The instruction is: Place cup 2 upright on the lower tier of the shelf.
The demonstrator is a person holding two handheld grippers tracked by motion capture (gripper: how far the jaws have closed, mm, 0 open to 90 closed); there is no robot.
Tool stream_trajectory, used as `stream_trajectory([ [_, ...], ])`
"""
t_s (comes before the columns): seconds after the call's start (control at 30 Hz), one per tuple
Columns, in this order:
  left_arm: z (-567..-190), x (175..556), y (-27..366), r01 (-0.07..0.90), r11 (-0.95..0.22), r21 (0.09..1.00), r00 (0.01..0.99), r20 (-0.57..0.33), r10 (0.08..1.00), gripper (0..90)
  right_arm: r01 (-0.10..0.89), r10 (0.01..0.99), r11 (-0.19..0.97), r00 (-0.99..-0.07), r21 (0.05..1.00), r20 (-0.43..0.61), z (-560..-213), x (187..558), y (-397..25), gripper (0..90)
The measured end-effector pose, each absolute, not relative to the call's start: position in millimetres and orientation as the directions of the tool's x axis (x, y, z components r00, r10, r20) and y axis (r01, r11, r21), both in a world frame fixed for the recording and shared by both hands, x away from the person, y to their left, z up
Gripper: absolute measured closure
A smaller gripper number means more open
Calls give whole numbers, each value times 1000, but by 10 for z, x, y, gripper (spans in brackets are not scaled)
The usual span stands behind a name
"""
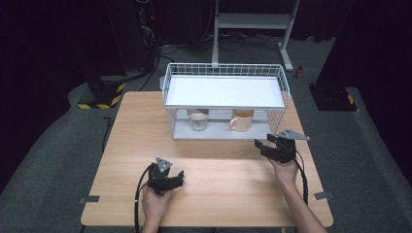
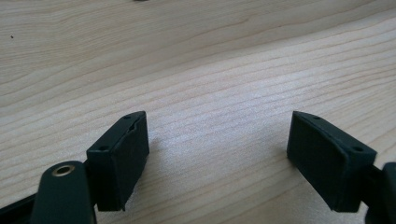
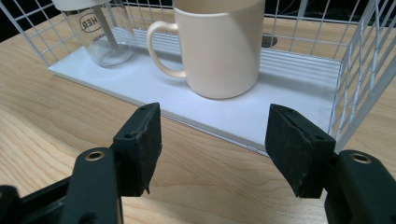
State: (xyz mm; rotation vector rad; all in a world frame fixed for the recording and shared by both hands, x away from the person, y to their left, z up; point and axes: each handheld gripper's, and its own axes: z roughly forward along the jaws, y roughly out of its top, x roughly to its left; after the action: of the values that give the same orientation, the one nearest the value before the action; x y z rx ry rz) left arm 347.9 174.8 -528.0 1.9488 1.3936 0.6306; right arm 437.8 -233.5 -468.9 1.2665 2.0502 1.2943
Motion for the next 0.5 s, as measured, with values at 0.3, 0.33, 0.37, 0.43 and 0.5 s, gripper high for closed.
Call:
stream_trajectory([
  [0.3,-5280,3479,1748,634,-222,741,318,11,948,211,472,849,150,-512,869,131,-4685,4288,-2394,359],
  [0.33,-5279,3478,1747,635,-221,740,318,10,948,212,472,849,147,-511,869,134,-4685,4274,-2403,359],
  [0.37,-5280,3478,1747,635,-221,740,318,10,948,212,470,849,146,-511,870,134,-4684,4263,-2411,359],
  [0.43,-5280,3478,1747,635,-221,740,318,10,948,212,467,848,144,-512,872,135,-4684,4238,-2428,358],
  [0.5,-5280,3479,1748,634,-222,741,318,12,948,211,468,847,143,-514,872,137,-4689,4214,-2449,357],
])
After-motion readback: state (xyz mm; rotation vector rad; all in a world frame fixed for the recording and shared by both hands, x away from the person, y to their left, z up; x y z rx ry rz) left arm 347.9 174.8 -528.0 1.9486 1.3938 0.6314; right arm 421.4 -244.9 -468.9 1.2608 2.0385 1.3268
